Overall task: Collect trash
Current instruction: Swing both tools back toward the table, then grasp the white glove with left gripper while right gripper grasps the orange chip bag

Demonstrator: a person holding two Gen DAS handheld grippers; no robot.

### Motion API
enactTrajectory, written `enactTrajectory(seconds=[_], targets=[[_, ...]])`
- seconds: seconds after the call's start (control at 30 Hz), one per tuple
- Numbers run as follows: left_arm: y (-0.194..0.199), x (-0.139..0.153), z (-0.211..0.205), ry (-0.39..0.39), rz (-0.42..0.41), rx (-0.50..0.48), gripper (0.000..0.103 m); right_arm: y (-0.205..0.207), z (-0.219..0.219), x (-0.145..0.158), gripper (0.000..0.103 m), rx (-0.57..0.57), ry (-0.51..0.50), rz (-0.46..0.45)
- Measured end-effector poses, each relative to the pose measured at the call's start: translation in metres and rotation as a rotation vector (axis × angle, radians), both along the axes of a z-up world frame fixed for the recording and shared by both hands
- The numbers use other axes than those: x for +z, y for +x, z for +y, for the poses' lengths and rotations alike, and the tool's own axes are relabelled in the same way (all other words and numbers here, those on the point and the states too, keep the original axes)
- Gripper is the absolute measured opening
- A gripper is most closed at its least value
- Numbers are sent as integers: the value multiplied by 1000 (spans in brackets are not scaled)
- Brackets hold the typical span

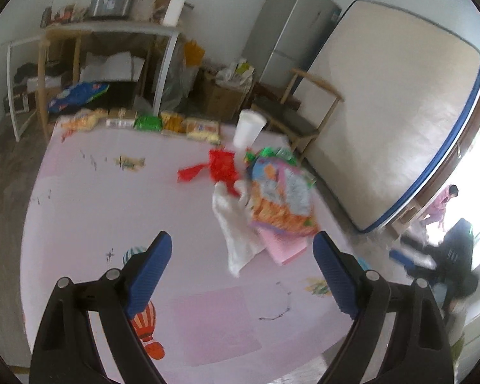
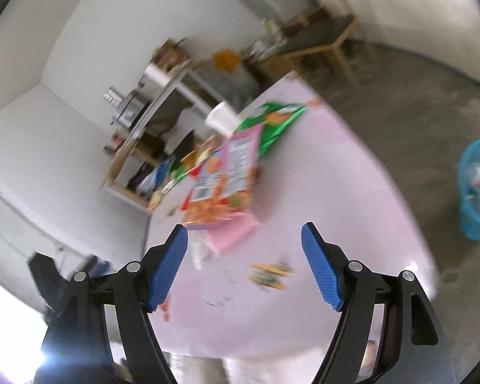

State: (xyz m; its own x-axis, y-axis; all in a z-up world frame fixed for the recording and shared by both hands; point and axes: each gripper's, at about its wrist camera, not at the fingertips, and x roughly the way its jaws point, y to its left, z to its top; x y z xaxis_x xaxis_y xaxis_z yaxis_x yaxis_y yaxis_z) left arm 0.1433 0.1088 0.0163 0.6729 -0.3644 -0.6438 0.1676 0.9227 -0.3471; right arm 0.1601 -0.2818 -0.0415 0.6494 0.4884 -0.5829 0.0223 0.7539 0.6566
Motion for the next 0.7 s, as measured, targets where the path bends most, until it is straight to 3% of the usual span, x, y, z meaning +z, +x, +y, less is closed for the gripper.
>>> enactTrajectory(seconds=[0.27, 0.57, 0.63, 0.7], targets=[[55, -74, -29, 17, 170, -66, 67, 53, 31, -23, 70, 26, 67, 110], [98, -119, -49, 56, 265, -65, 40, 90, 37, -51, 70, 63, 124, 183], [100, -119, -51, 67, 253, -56, 34, 102, 41, -61, 67, 80, 151, 205], [102, -119, -53, 78, 250, -55, 24, 111, 46, -69, 51, 93, 162, 226]])
